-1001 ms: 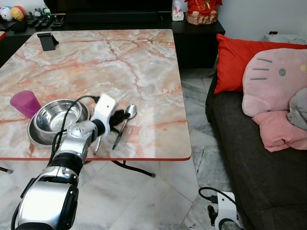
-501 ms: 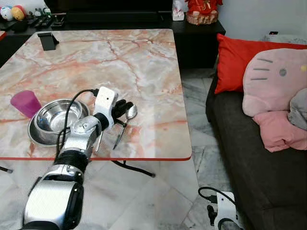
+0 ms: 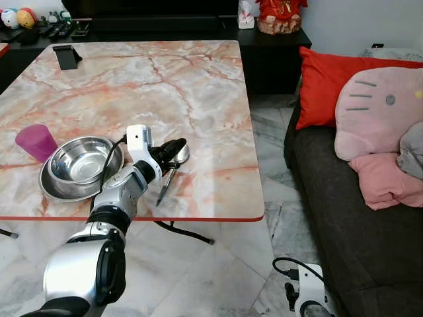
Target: Setting the table
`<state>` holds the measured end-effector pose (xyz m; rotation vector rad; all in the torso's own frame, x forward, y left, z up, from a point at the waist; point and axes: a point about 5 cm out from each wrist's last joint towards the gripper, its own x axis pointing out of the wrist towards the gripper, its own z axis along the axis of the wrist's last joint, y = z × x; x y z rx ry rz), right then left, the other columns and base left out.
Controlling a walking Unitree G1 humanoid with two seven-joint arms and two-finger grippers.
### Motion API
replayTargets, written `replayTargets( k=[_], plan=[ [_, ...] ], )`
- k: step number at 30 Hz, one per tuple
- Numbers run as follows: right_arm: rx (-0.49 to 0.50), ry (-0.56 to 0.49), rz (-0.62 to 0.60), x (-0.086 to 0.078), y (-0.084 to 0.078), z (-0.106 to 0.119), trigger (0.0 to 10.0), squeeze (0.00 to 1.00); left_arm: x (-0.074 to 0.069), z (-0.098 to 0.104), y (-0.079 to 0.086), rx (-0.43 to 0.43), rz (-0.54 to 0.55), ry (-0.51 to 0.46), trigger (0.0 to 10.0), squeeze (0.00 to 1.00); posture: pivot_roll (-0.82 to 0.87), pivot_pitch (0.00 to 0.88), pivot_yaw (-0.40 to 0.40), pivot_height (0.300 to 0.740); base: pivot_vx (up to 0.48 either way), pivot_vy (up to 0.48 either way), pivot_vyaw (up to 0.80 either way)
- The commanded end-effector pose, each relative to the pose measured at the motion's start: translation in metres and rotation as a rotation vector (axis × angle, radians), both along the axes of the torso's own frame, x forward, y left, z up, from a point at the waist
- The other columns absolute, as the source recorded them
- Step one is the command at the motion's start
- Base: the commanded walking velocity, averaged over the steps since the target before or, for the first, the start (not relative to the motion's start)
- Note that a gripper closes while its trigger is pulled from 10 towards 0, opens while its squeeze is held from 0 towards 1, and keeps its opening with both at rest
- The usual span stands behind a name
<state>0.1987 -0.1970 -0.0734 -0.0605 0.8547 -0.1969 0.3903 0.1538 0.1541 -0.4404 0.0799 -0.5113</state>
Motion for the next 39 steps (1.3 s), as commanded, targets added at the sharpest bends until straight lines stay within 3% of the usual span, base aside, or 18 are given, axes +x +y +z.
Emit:
replayTargets(
  k=[1,2,6,13,18,27,39],
  plan=[
    [-0.002,0.014,-0.005,-0.005,0.000,-0.003,10.0,0.00,0.002,0.006,0.001,-0.003,-0.022,-0.007,10.0,0.00,0.02,0.092,0.025,0.740,0.000,0.000,0.00],
    [-0.002,0.014,-0.005,-0.005,0.000,-0.003,10.0,0.00,0.002,0.006,0.001,-0.003,-0.022,-0.007,10.0,0.00,0.02,0.092,0.025,0.740,0.000,0.000,0.00],
    [0.000,0.014,-0.007,-0.005,0.001,-0.003,10.0,0.00,0.001,0.004,-0.001,0.159,-0.078,-0.013,10.0,0.00,0.02,0.094,0.027,0.740,0.000,0.000,0.00],
    [0.001,0.013,-0.009,-0.005,0.001,-0.003,10.0,0.00,-0.004,-0.008,-0.001,0.225,-0.154,0.046,10.0,0.00,0.02,0.096,0.030,0.740,0.000,0.000,0.00],
    [0.002,0.016,-0.009,-0.006,0.001,-0.003,10.0,0.00,-0.006,-0.013,0.000,0.224,-0.168,0.074,10.0,0.00,0.02,0.096,0.030,0.740,0.000,0.000,0.00],
    [0.003,0.015,-0.007,-0.007,0.002,-0.004,10.0,0.00,-0.006,-0.020,0.000,0.180,-0.086,0.118,10.0,0.00,0.02,0.101,0.032,0.740,0.000,0.000,0.00],
    [0.002,0.015,-0.012,-0.007,0.001,-0.004,10.0,0.00,-0.001,-0.014,-0.006,0.130,-0.041,0.116,10.0,0.00,0.01,0.106,0.038,0.740,0.000,0.000,0.00]
  ],
)
